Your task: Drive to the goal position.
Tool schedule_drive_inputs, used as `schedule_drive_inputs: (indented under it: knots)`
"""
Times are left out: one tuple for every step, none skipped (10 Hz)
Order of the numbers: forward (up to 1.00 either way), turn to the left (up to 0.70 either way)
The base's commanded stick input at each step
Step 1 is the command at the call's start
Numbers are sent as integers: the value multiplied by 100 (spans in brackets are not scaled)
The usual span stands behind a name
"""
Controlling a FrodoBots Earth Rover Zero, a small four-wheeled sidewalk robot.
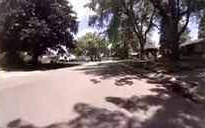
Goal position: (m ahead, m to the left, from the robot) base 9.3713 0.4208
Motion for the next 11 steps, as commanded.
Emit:
schedule_drive_inputs:
  knots:
    - [70, -23]
    - [70, -3]
    - [70, 0]
    - [70, 0]
    - [70, 0]
    - [70, 0]
    - [70, 0]
    - [70, 0]
    - [70, 0]
    - [70, 0]
    - [70, 0]
